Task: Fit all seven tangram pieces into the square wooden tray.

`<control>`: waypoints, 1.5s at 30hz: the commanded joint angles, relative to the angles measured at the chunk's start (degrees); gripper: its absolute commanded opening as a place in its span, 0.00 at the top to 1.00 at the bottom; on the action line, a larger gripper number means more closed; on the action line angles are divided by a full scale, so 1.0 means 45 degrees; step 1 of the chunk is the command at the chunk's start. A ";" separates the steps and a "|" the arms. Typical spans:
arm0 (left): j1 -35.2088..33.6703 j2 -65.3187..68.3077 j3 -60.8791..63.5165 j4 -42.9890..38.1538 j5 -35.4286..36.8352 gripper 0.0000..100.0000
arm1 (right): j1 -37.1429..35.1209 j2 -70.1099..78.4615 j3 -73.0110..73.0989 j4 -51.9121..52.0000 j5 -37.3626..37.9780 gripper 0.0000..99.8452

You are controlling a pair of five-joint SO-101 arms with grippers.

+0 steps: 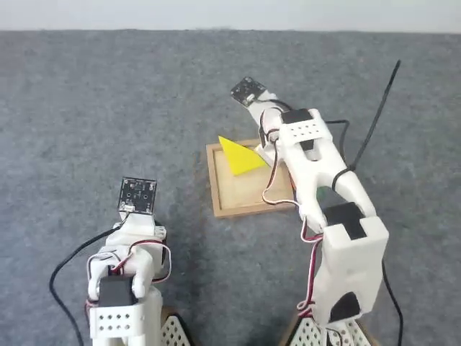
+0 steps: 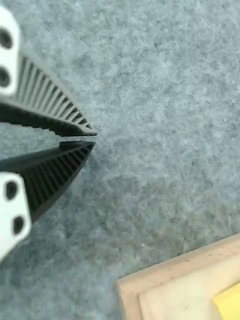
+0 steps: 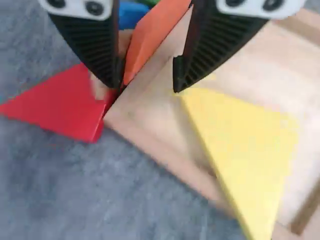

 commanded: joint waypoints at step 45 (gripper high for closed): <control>0.0020 -0.0215 -0.0147 0.0039 0.0000 0.98 | -0.1416 -0.0576 -0.2071 0.0342 -0.1993 0.83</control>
